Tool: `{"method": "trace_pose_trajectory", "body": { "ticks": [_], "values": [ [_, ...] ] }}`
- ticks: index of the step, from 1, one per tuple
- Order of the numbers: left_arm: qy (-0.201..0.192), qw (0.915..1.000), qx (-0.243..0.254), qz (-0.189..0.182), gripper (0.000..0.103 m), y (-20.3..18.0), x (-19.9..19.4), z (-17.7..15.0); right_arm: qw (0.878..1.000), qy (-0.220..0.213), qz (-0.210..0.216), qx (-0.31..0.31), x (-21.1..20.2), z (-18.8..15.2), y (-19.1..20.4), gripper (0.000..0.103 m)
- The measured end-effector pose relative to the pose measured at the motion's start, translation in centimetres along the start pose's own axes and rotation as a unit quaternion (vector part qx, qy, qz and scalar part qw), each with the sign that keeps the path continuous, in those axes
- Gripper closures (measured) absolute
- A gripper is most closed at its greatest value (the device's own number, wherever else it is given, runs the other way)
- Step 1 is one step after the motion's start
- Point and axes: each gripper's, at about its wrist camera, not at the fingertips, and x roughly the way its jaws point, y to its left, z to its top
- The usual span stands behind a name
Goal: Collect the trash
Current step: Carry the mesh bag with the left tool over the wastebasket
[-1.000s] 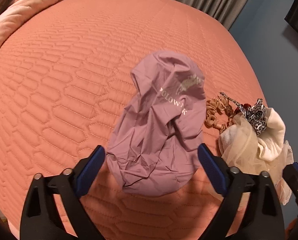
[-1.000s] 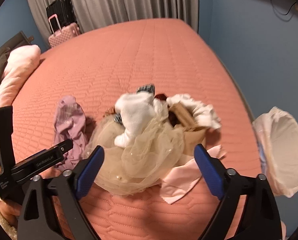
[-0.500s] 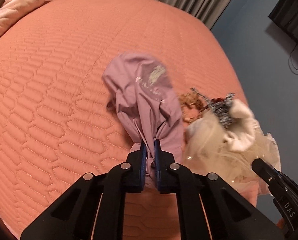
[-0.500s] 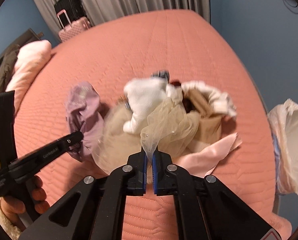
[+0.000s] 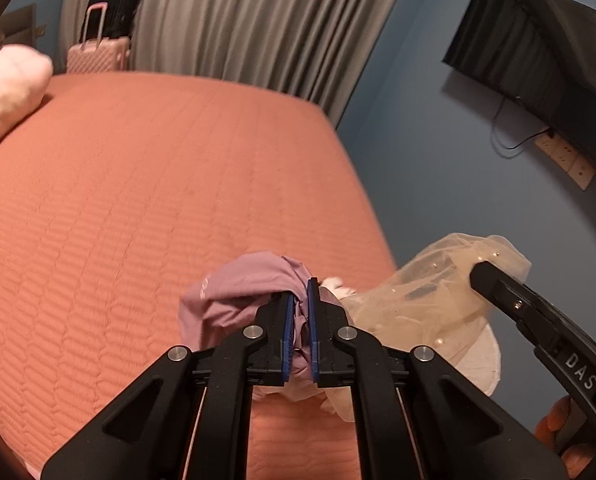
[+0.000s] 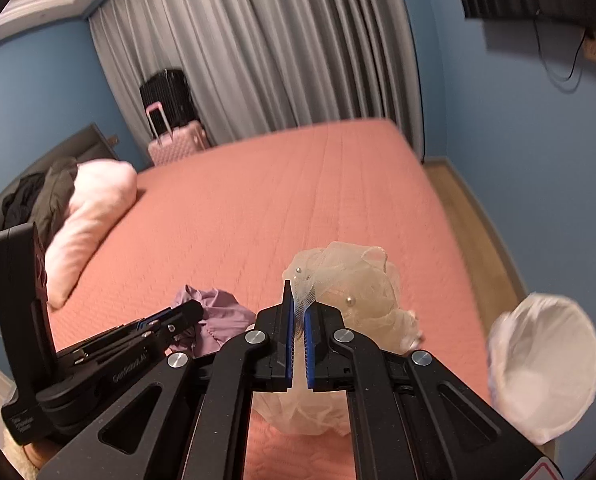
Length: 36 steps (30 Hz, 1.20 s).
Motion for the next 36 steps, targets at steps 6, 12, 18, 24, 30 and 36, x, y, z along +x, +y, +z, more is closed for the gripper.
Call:
{"method": "trace_pose_trajectory", "body": {
  "ticks": [6, 12, 18, 24, 30, 36],
  "values": [
    [-0.023, 0.9984, 0.032, -0.041, 0.097, -5.0, -1.0, 2.6, 0.999, -0.044, -0.013, 0.009, -4.9, 3.4, -2.4, 0.099],
    [-0.016, 0.9948, 0.058, -0.081, 0.097, -8.5, 0.4, 3.3, 0.995, -0.075, -0.051, 0.034, -8.9, 4.5, -6.8, 0.099],
    [0.008, 0.9875, 0.091, -0.128, 0.097, -13.4, 2.2, 2.8, 0.989, -0.084, -0.1, 0.067, -11.4, 3.7, -12.6, 0.099],
    [0.043, 0.9781, 0.122, -0.163, 0.097, -19.0, 5.4, 1.2, 0.981, -0.077, -0.154, 0.092, -12.7, 1.8, -18.5, 0.099],
    [0.089, 0.9677, 0.13, -0.196, 0.095, -23.6, 9.0, -0.8, 0.973, -0.065, -0.186, 0.123, -13.3, -0.1, -23.5, 0.099],
    [0.1, 0.9684, 0.124, -0.192, 0.055, -25.8, 11.1, -1.8, 0.97, -0.052, -0.196, 0.136, -12.7, -1.3, -26.0, 0.098]
  ]
}}
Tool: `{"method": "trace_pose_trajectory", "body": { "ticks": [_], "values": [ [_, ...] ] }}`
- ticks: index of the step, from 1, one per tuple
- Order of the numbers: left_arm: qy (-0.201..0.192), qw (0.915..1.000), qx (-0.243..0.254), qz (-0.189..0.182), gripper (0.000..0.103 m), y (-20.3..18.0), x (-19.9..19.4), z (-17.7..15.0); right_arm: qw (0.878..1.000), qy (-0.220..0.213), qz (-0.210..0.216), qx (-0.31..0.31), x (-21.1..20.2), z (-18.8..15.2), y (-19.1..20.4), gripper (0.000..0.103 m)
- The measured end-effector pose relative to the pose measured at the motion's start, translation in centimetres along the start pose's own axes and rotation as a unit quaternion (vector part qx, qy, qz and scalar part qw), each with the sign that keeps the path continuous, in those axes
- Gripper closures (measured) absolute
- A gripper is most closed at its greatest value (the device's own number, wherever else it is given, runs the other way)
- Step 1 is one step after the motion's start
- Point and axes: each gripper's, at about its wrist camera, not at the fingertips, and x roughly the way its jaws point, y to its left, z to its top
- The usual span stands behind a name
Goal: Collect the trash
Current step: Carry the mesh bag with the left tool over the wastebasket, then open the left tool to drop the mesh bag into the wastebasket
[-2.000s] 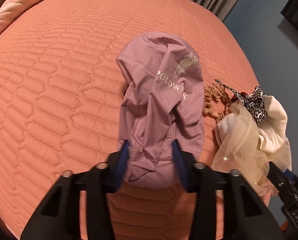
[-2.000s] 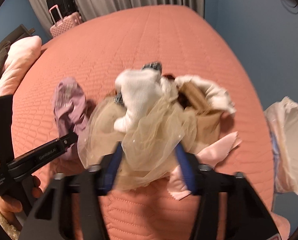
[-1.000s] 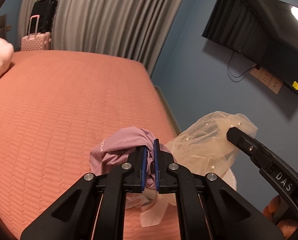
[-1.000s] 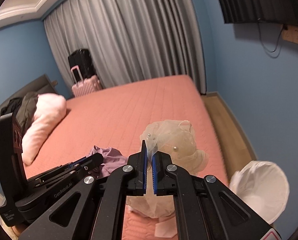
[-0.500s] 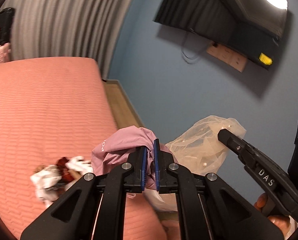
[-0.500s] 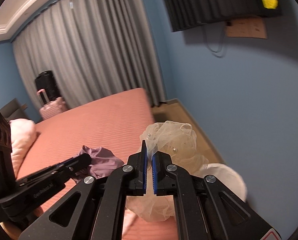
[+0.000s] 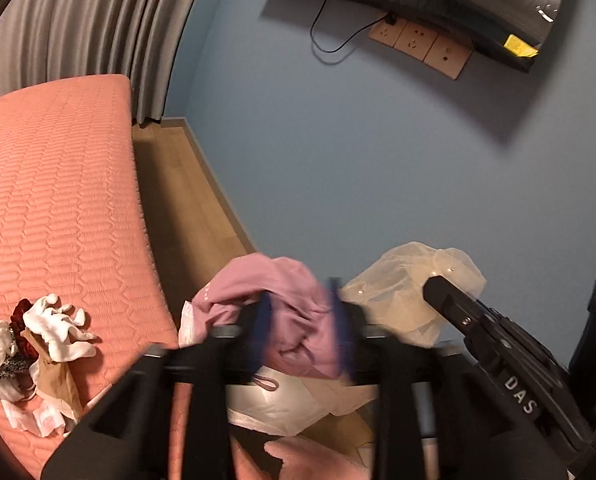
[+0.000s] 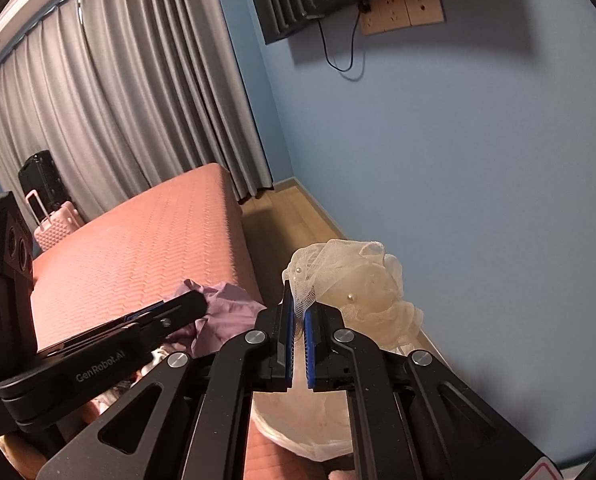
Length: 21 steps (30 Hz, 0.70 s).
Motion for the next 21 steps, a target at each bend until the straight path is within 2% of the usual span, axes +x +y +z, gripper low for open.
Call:
{"method": "trace_pose_trajectory", "body": {
  "ticks": [1, 2, 3, 5, 9, 18, 21],
  "values": [
    [-0.002, 0.9999, -0.006, 0.009, 0.039, 0.1, 0.1, 0.0, 1.0, 0.001, 0.0, 0.0, 0.2, 0.0, 0.0, 0.095],
    [-0.007, 0.9997, -0.012, 0.018, 0.03, 0.2, 0.1, -0.1, 1.0, 0.002, 0.0, 0.0, 0.5, 0.0, 0.0, 0.093],
    [-0.01, 0.9995, -0.016, 0.024, 0.028, 0.3, 0.0, -0.1, 1.0, 0.001, -0.001, -0.001, 0.6, 0.0, 0.1, 0.093],
    [-0.008, 0.9994, -0.017, 0.029, 0.027, 0.6, 0.0, -0.1, 1.0, 0.0, -0.004, -0.003, 0.9, -0.1, 0.2, 0.092],
    [-0.012, 0.9984, -0.005, 0.055, 0.027, 1.2, -0.4, -0.3, 1.0, -0.002, -0.003, 0.003, 1.4, -0.5, 0.2, 0.075],
    [-0.023, 0.9956, 0.001, 0.091, 0.027, 2.8, -1.8, -0.9, 1.0, 0.0, 0.005, -0.007, 1.9, -0.2, 2.2, 0.07],
    [-0.026, 0.9948, -0.006, 0.098, 0.027, 3.3, -2.3, -1.1, 1.0, -0.001, 0.009, -0.011, 1.7, -0.3, 3.0, 0.065]
  ]
}}
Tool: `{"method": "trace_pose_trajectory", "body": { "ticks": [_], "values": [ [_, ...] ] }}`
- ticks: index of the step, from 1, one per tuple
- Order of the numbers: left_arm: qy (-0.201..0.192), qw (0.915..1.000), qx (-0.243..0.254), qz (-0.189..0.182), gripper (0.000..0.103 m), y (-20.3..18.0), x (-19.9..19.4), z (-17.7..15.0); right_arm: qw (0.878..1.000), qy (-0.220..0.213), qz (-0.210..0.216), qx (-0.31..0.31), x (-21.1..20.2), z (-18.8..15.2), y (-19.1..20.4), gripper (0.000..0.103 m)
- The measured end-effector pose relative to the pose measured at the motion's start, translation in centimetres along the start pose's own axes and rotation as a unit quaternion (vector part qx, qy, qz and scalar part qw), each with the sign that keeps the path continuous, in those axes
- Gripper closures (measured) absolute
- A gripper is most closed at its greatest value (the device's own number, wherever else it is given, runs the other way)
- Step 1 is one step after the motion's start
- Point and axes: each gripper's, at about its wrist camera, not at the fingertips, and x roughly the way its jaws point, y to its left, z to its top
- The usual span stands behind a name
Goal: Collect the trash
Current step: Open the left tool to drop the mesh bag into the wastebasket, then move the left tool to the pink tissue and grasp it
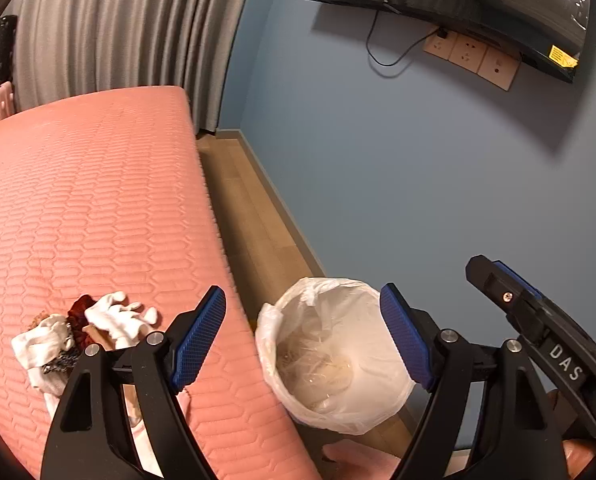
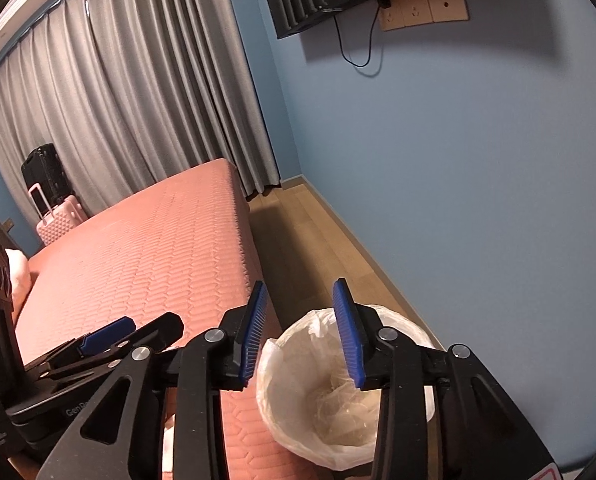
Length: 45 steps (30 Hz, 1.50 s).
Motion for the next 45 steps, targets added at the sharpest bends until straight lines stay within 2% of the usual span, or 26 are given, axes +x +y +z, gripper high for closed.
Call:
{"method": "trace_pose_trajectory", "body": {
  "ticks": [8, 11, 23, 28, 35, 45],
  "values": [
    [-0.013, 0.9997, -0.011, 0.017, 0.027, 2.0, -1.9, -0.4, 1.0, 0.002, 0.01, -0.009, -0.9, -0.9, 1.7, 0.061],
    [-0.015, 0.9994, -0.02, 0.025, 0.027, 3.0, -2.6, -0.7, 1.0, 0.002, 0.015, -0.011, -1.2, -1.3, 2.6, 0.055],
    [-0.014, 0.9958, -0.049, 0.076, 0.027, 7.9, -4.9, -3.4, 0.998, 0.025, 0.045, -0.033, -1.2, -3.7, 6.9, 0.053],
    [-0.002, 0.9924, -0.077, 0.097, 0.027, 11.1, -5.5, -5.1, 0.997, 0.036, 0.052, -0.043, -1.0, -4.9, 8.8, 0.049],
    [0.024, 0.9846, -0.115, 0.129, 0.026, 16.0, -5.5, -7.8, 0.995, 0.058, 0.059, -0.052, -0.3, -6.9, 10.8, 0.048],
    [0.076, 0.9706, -0.167, 0.156, 0.026, 21.5, -3.9, -12.1, 0.989, 0.115, 0.066, -0.07, 2.5, -11.9, 13.6, 0.048]
  ]
}}
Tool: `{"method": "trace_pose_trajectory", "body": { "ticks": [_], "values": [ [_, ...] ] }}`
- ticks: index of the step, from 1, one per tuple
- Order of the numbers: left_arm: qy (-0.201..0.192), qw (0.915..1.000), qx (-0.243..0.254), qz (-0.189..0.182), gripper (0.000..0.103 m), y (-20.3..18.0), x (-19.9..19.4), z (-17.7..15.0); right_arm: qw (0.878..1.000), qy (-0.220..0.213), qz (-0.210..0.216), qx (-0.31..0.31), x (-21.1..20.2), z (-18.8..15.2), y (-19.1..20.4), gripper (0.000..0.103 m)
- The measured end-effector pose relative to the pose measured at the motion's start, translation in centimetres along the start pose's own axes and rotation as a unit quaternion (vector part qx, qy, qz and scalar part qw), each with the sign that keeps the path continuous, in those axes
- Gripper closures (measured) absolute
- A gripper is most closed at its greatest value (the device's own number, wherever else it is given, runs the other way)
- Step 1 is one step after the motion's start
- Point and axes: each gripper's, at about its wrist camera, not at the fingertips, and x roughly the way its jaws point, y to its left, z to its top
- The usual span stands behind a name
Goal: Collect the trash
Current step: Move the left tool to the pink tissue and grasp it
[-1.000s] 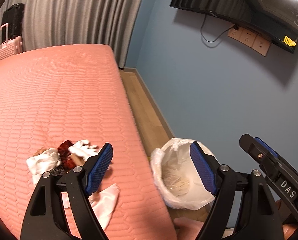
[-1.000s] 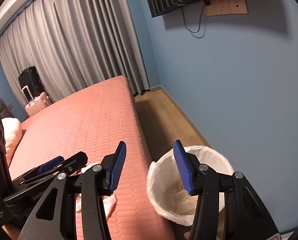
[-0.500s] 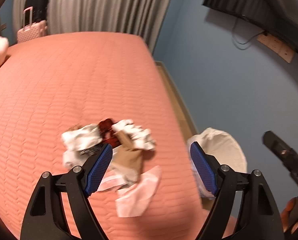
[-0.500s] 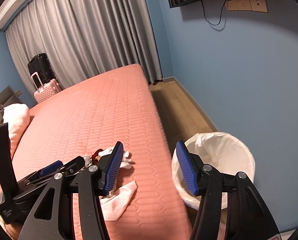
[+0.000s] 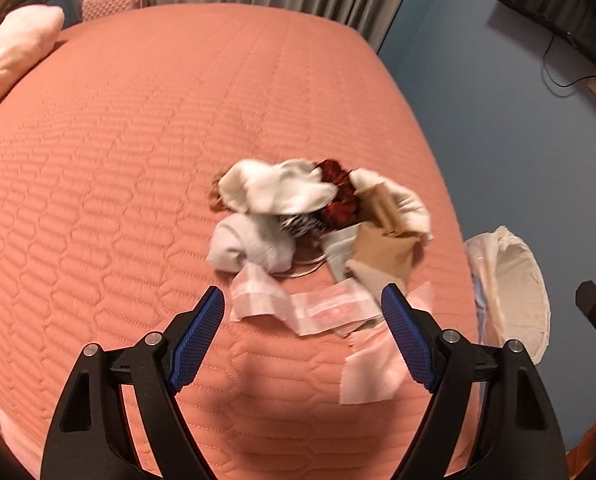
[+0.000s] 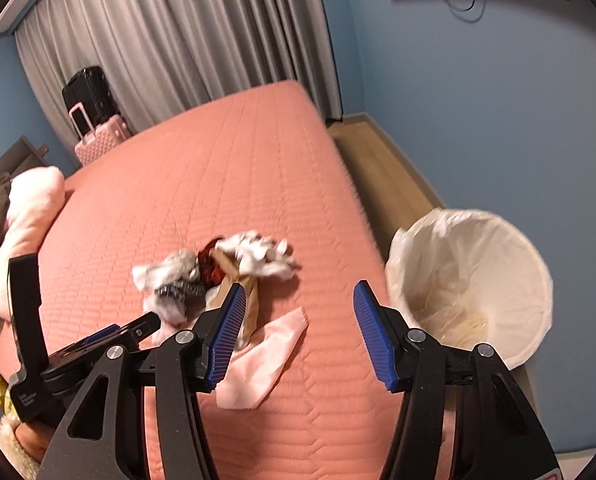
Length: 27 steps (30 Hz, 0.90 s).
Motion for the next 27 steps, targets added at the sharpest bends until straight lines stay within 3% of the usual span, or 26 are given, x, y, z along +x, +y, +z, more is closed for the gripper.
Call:
{"method": "trace_pose_trajectory", "body": {
  "ticks": [11, 15, 20, 23, 25, 27],
  "values": [
    [0.054, 0.9971, -0.051, -0.017, 0.028, 2.5, 4.4, -0.8, 0.996, 0.082, 0.009, -0.012, 6.7, -4.4, 2.1, 0.047],
    [0.072, 0.9955, -0.054, -0.03, 0.047, 2.7, 5.5, -0.9, 0.994, 0.11, 0.006, -0.018, 9.0, -5.7, 2.6, 0.047],
    [0.081, 0.995, -0.047, -0.036, 0.081, 2.7, 6.3, -1.2, 0.989, 0.143, 0.01, -0.016, 11.6, -7.3, 3.0, 0.048],
    [0.08, 0.995, -0.046, -0.039, 0.087, 2.6, 6.2, -1.2, 0.987, 0.159, 0.013, -0.019, 12.8, -8.1, 3.2, 0.048],
    [0.076, 0.9957, -0.039, -0.036, 0.089, 2.6, 6.0, -1.3, 0.985, 0.169, 0.02, -0.02, 13.4, -8.5, 3.3, 0.065],
    [0.071, 0.9964, -0.03, -0.034, 0.09, 2.4, 5.6, -1.2, 0.984, 0.176, 0.019, -0.02, 13.8, -8.7, 3.4, 0.072]
  ]
}}
